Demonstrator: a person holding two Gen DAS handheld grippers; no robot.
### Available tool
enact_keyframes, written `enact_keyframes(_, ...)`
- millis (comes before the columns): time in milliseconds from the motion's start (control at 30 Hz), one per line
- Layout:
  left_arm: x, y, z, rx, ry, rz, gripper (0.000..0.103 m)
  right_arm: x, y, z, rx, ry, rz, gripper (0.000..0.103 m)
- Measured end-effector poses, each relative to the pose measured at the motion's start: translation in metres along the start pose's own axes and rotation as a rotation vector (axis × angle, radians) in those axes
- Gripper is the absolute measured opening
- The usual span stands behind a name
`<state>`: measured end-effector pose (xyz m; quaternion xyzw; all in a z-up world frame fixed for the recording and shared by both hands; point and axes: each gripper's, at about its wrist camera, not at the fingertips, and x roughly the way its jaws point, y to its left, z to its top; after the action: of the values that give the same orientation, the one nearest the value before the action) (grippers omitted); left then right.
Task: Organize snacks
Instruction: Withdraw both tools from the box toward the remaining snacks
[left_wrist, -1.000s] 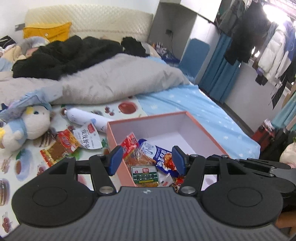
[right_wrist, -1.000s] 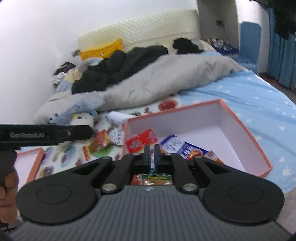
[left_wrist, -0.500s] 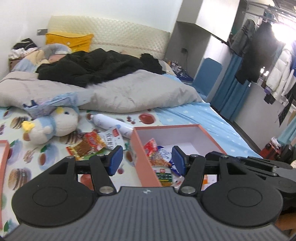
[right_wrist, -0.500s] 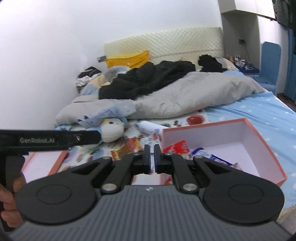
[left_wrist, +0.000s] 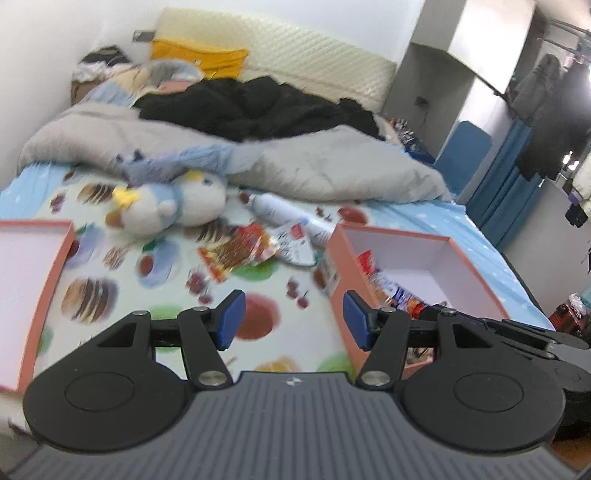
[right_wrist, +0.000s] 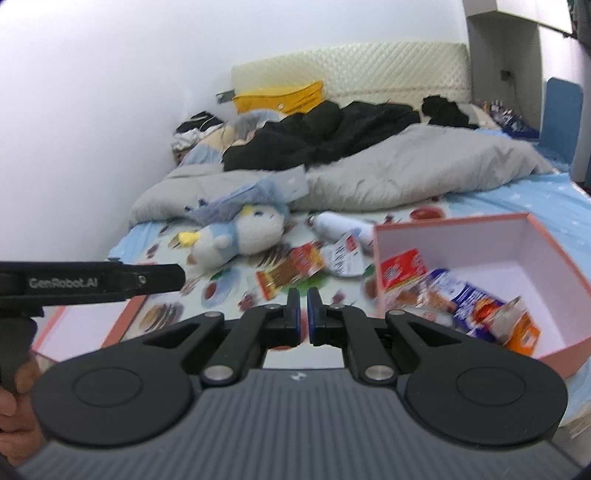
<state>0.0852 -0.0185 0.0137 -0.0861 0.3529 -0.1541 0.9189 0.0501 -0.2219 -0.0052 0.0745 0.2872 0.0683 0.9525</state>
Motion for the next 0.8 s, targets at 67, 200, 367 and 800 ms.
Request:
enact_keyframes(67,0.006,0.009,-0.006,-0.017,0.021,0.010,0.064,0.005,0.006,-0.005,-0.016,0.012,0.011,0.007)
enact_keyframes(200,0.023,0.022,-0.009,-0.042,0.059,0.015,0.064,0.016,0.012,-0.009,-0.026,0.042,0.018,0.007)
enact_keyframes(367,0.049,0.033,-0.002,-0.044,0.090,0.018,0.064,0.038,0.013,-0.005,-0.045,0.061,-0.007,0.007)
enact_keyframes(800,0.162,0.086,0.019,-0.005,0.223,0.078,0.071,0.121,0.022,0.006,-0.148,0.067,-0.059,0.057)
